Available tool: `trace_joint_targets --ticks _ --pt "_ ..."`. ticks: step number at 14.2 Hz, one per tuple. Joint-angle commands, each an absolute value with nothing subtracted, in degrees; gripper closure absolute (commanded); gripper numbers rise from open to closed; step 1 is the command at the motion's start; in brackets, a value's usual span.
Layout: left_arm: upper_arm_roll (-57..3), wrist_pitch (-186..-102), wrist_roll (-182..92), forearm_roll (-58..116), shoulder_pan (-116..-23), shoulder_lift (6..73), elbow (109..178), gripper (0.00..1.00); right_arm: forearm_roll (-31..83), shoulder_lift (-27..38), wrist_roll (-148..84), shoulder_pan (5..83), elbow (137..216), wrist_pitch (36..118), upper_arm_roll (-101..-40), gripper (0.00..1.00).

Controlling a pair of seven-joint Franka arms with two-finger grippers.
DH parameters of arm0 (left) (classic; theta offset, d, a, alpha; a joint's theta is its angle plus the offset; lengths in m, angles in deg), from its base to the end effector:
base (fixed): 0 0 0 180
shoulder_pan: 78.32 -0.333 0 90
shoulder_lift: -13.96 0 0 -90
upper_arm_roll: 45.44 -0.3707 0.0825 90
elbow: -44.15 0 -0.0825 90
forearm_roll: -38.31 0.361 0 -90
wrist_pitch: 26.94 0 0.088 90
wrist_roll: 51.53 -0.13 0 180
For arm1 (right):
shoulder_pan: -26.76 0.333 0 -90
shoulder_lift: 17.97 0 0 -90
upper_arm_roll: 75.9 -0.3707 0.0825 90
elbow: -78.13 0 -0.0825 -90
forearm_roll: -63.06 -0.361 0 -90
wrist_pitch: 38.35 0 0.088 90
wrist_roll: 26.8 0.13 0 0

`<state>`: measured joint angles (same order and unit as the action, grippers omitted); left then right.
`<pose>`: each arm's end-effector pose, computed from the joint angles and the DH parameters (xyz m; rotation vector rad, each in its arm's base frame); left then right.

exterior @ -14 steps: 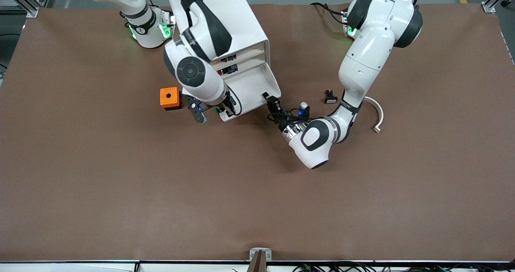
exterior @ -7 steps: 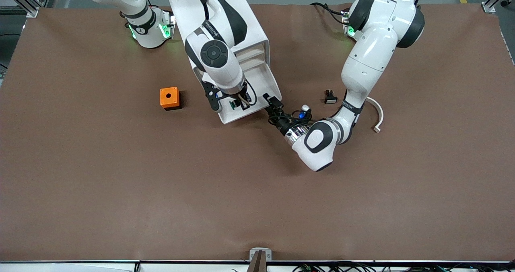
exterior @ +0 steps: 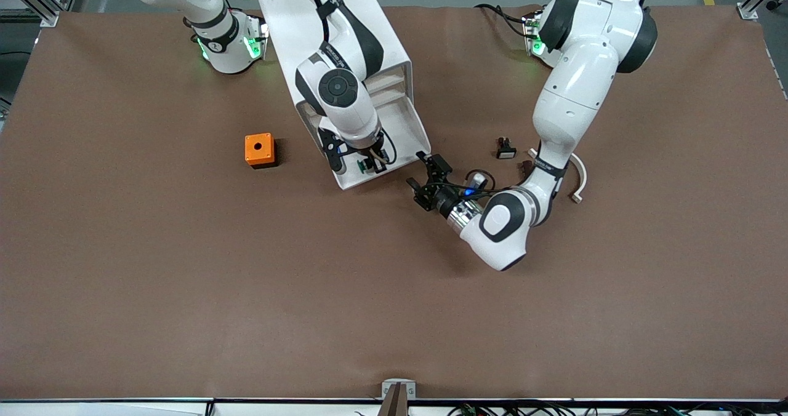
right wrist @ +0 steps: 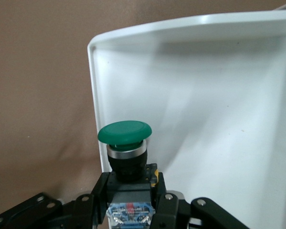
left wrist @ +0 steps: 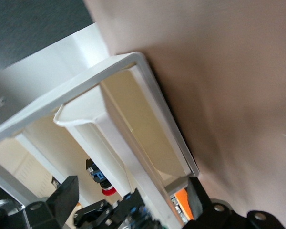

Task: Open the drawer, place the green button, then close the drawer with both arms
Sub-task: 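Lower the green button into the open drawer and open the right gripper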

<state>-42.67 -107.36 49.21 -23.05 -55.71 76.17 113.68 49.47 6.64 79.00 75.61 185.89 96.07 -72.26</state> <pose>0.5806 -0.4024 0.1655 -1.5291 -1.7163 1.8452 0.4465 0.4653 0.3275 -2.5143 1.7468 0.2022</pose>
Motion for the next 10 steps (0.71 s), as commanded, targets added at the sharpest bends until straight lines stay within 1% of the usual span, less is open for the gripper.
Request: trace_joint_targets --ticks 1,2,6,7,10 --pt "-44.12 -106.83 39.55 -23.56 -56.79 74.78 112.27 0.0 50.23 6.38 80.52 75.81 186.15 96.22 -71.77 0.36" --pt "-45.34 -106.92 35.87 -23.47 -56.7 74.69 110.96 0.0 50.4 6.2 80.17 75.54 185.89 94.3 -71.6 0.0" --pt "-48.85 -107.18 23.82 -23.47 -56.0 74.34 106.12 0.0 53.48 5.32 79.64 73.53 179.66 82.79 -70.02 0.0" --pt "-50.52 -107.36 20.92 -23.3 -54.87 73.9 105.33 0.0 53.74 4.19 78.07 72.21 178.87 80.77 -69.49 0.0" --pt "-58.42 -109.37 10.55 -22.6 -49.42 71.1 105.05 0.0 54.44 0.67 64.75 67.47 178.77 75.05 -69.14 0.0"
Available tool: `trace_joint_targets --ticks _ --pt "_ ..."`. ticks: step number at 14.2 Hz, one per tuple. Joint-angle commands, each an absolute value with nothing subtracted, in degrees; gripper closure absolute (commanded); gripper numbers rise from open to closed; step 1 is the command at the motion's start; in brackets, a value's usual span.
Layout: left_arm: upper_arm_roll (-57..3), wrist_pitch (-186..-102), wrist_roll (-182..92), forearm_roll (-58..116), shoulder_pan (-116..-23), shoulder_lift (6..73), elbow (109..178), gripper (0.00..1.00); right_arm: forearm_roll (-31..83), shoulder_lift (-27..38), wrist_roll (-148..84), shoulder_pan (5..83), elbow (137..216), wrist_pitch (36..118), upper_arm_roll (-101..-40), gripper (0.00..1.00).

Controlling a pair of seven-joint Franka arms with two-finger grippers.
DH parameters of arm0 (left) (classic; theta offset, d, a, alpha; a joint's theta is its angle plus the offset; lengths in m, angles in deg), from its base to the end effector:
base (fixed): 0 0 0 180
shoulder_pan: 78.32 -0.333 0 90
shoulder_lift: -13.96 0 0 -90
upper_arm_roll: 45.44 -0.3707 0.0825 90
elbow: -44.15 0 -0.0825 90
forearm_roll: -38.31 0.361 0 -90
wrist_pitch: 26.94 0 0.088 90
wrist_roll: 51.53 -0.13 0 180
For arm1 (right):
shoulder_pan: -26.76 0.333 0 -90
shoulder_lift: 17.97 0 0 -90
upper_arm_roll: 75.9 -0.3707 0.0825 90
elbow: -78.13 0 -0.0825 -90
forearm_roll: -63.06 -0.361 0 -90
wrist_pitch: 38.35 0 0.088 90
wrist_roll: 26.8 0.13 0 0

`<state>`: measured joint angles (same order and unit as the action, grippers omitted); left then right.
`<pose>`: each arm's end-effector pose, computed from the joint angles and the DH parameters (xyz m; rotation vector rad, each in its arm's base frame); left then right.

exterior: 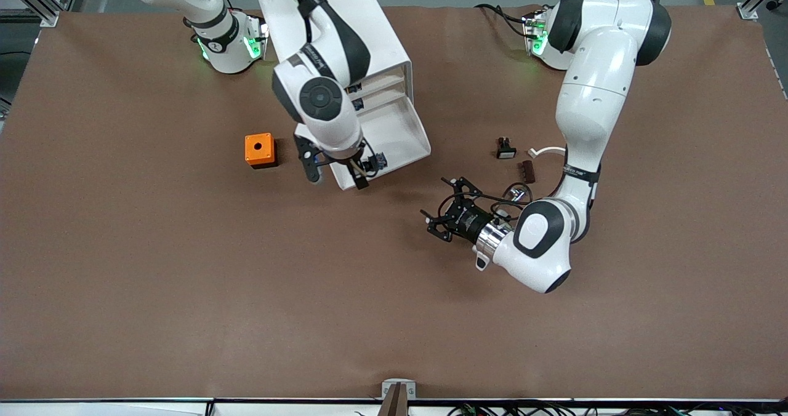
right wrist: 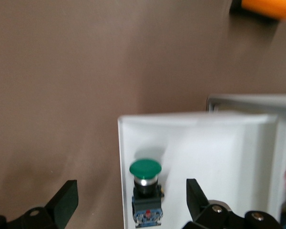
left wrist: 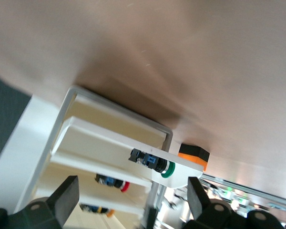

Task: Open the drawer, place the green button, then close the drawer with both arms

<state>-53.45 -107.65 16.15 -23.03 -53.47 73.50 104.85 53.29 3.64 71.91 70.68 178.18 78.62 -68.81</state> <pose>0.6492 -0.3683 0.2358 2.1139 1.2628 -1.5086 0.5005 0.4013 0.3932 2.5983 -1.6959 -0.1937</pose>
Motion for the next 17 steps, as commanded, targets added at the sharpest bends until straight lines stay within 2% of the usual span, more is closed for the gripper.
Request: trace_joint_targets --ticks 1,3,5,8,15,17 --pt "-59.49 -111.3 8.34 -22.68 -48.54 70.83 104.97 0.0 54.97 -0.99 59.39 65.19 178.86 73.73 -68.53 0.0" --pt "-60.11 -115.87 4.91 -22.07 -48.27 69.43 104.97 0.0 55.06 -3.81 49.29 60.27 178.68 70.92 -67.64 0.0" --pt "-60.73 -119.91 -0.1 -14.2 -45.64 66.97 105.14 0.0 55.06 -6.1 36.81 54.3 178.68 68.89 -67.64 0.0" --pt "-60.82 -124.31 -0.91 -10.66 -44.4 66.52 105.23 0.0 56.46 -8.12 18.18 46.56 178.42 66.6 -67.55 0.0" --pt "-60.56 -134.59 -1.35 3.75 -38.34 65.37 106.37 0.0 59.28 -13.31 -13.91 35.04 178.51 61.59 -67.55 0.0" --pt "-60.56 -135.13 -1.44 9.63 -35.8 65.38 106.46 0.0 59.45 -14.54 -22.89 32.57 178.42 61.32 -67.55 0.0"
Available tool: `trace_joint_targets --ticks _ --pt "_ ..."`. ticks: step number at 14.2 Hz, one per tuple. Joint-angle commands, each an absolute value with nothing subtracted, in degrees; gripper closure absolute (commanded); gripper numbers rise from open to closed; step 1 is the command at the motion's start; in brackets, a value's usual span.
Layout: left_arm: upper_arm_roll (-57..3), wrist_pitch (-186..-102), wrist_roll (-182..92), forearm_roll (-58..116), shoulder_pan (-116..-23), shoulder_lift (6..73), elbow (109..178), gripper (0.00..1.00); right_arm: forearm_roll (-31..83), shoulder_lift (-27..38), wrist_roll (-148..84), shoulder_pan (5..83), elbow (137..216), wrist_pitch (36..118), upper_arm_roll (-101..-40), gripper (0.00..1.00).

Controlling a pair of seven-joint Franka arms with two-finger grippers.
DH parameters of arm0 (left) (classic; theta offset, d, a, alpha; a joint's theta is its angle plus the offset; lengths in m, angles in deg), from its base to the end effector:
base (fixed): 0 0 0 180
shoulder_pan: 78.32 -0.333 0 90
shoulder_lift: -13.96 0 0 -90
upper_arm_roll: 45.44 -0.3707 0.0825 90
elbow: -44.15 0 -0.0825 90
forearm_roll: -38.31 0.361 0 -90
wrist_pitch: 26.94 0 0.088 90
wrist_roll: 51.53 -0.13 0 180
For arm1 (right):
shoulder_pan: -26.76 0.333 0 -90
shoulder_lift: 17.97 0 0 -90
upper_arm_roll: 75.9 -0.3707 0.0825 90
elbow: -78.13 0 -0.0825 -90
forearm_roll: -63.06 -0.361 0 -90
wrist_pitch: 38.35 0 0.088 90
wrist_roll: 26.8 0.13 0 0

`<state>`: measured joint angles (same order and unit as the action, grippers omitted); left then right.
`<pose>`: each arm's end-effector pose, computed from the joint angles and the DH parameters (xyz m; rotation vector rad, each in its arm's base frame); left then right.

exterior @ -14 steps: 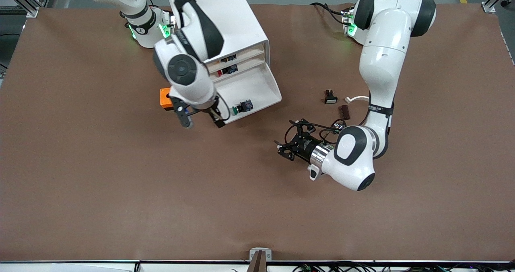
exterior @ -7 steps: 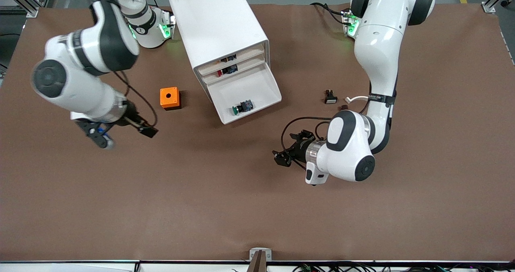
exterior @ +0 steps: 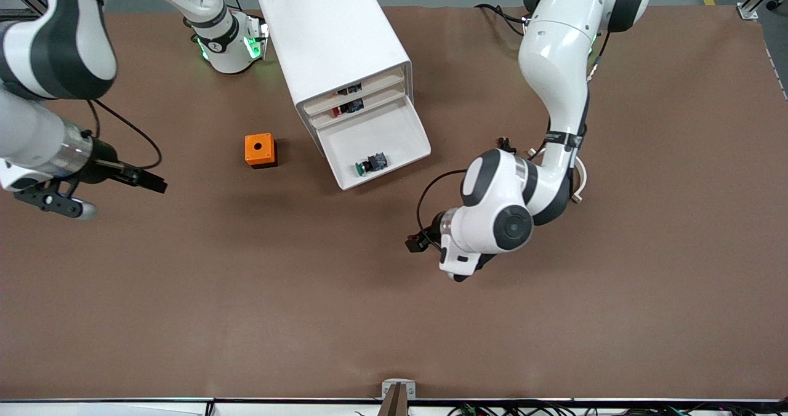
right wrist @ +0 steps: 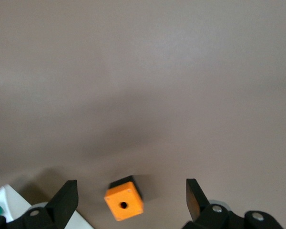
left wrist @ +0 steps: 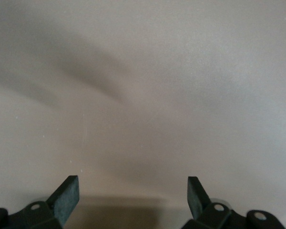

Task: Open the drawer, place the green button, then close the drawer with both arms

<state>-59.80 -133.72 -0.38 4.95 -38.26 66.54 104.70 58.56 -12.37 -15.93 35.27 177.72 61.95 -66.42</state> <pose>0.6487 -0.4515 0.3046 2.7866 0.7883 -0.4179 0.5648 0.0031 0.5428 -3.0662 0.3446 0.1371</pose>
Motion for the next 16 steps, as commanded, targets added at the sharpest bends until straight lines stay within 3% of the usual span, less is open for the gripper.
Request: trace_joint_targets --ticks 1,7,11,16 --pt "-60.47 -135.13 -1.35 13.31 -34.83 65.38 106.46 0.0 59.89 -14.8 -25.71 31.69 178.42 61.32 -67.55 0.0" --pt "-60.56 -136.54 -0.47 21.17 -28.67 65.2 110.94 0.0 61.74 -18.76 -32.42 31.07 177.1 61.67 -67.73 0.0" --pt "-60.56 -137.86 -0.38 24.25 -25.24 64.24 112.87 0.0 61.91 -21.57 -32.16 25.11 177.45 61.32 -72.99 0.0" --pt "-60.03 -138.03 -0.12 23.81 -21.99 63.53 113.05 0.0 61.91 -21.93 -31.89 25.09 177.19 60.01 -73.27 0.0"
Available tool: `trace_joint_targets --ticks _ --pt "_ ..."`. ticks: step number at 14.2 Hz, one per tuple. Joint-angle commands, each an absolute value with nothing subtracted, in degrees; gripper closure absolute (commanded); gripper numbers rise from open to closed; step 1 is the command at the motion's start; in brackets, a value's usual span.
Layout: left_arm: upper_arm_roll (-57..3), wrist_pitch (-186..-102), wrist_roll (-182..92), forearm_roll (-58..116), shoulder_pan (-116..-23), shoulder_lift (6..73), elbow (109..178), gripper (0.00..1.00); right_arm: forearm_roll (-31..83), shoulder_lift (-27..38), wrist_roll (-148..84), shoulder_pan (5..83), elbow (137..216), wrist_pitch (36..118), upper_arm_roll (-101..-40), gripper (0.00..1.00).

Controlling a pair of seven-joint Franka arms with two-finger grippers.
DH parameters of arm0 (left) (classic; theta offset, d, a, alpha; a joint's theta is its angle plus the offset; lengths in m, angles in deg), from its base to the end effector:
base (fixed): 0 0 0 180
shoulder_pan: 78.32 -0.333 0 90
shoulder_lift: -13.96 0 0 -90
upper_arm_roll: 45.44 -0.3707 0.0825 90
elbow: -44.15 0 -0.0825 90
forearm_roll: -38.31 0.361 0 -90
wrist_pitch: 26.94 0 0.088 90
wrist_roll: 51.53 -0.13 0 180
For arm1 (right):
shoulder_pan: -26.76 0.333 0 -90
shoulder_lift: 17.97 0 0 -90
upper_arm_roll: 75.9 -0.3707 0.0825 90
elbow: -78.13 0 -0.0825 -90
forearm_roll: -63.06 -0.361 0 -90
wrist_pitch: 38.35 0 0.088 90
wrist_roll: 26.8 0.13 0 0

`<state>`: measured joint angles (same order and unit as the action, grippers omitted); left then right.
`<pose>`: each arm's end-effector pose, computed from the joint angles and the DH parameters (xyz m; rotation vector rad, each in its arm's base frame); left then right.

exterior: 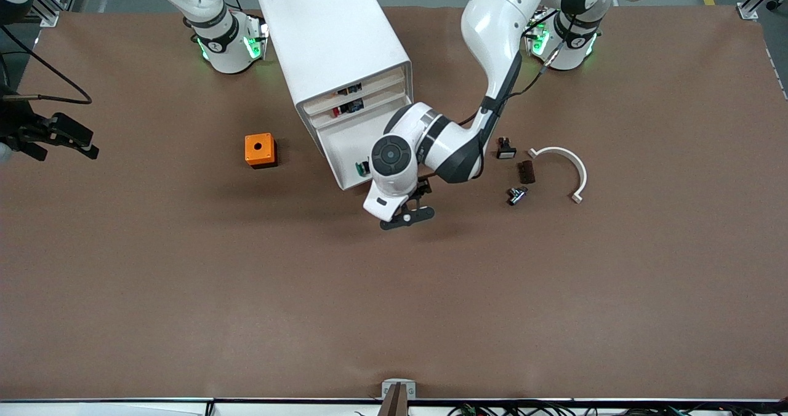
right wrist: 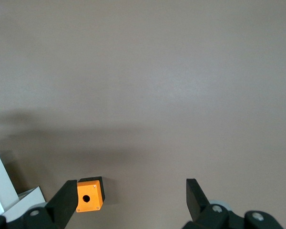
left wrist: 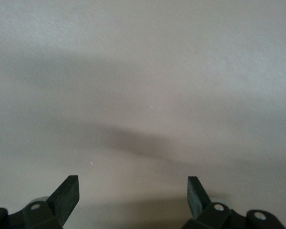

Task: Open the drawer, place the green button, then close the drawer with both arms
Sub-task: 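Push the drawer shut into the cabinet with the left gripper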

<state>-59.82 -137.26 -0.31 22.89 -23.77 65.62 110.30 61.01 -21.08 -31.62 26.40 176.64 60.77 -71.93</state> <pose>0.5321 -0.5602 0.2737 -3.0757 -0.3366 0.1651 0.5245 -0.0367 0.6318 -3.1058 -0.0062 -0.1052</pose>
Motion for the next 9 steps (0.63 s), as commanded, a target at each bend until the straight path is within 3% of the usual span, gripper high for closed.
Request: trace_joint_targets --ticks 1,9 --pt "-59.77 -137.95 -0.12 23.55 -21.46 63.62 113.23 0.0 61.91 -21.75 -31.98 25.09 176.75 59.66 -73.27 0.0" --pt "-57.04 -137.24 5.42 22.85 -19.17 63.62 115.51 0.0 62.7 -19.73 -31.98 25.79 169.46 59.91 -73.27 0.0"
